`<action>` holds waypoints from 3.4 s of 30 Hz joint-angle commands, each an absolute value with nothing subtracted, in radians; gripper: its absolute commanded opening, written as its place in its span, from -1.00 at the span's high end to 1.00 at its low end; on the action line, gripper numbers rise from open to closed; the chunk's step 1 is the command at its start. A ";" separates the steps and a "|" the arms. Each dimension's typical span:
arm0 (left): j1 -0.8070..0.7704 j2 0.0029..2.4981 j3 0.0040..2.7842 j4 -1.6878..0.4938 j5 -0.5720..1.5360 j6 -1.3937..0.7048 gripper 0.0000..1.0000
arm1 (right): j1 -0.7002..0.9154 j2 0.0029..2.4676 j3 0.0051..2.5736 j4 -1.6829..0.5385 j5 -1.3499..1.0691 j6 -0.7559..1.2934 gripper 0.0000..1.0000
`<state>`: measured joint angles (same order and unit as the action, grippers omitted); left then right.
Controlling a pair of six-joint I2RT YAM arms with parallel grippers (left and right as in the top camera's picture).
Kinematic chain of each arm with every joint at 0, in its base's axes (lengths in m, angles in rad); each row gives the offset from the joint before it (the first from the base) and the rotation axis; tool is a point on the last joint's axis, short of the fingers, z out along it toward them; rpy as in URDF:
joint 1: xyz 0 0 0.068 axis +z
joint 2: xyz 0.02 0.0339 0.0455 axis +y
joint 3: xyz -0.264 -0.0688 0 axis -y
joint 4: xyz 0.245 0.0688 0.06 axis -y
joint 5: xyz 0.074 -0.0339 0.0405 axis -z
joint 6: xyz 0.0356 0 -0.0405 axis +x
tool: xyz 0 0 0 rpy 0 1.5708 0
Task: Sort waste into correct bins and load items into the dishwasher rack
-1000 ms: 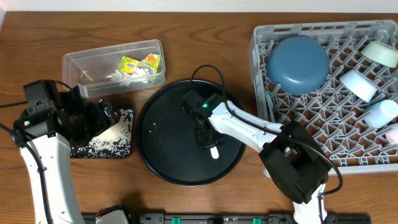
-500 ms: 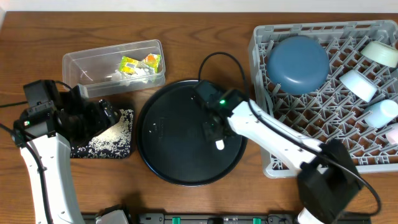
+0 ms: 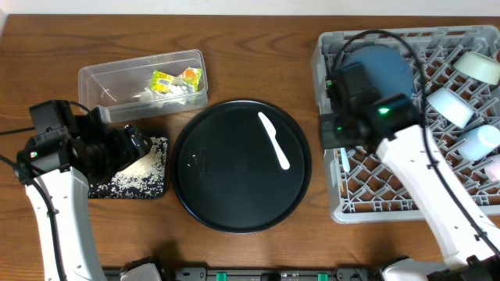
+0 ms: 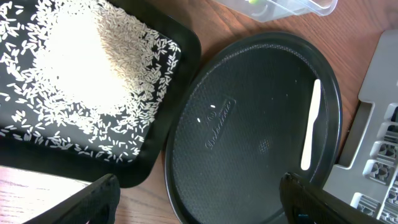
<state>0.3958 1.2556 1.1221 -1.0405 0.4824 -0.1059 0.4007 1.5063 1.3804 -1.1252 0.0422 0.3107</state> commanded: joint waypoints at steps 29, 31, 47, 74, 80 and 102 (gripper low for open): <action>0.400 1.261 1.134 -1.043 0.474 -0.111 -0.67 | 0.593 1.968 1.380 -0.941 -0.061 0.239 0.03; 0.400 1.261 1.134 -1.043 0.474 -0.111 -0.67 | 0.593 1.992 1.380 -0.937 -0.062 0.239 0.03; 0.400 1.261 1.134 -1.043 0.474 -0.111 -0.67 | 0.622 2.016 1.368 -0.919 0.003 0.239 0.01; 0.400 1.261 1.134 -1.043 0.474 -0.111 -0.67 | 0.648 2.016 1.283 -0.835 0.000 0.239 0.09; 0.400 1.261 1.134 -1.043 0.474 -0.111 -0.67 | 0.648 2.016 1.263 -0.814 0.000 0.240 0.43; 0.400 1.261 1.134 -1.043 0.474 -0.111 -0.67 | 0.644 1.892 1.313 -0.863 -0.027 0.262 0.92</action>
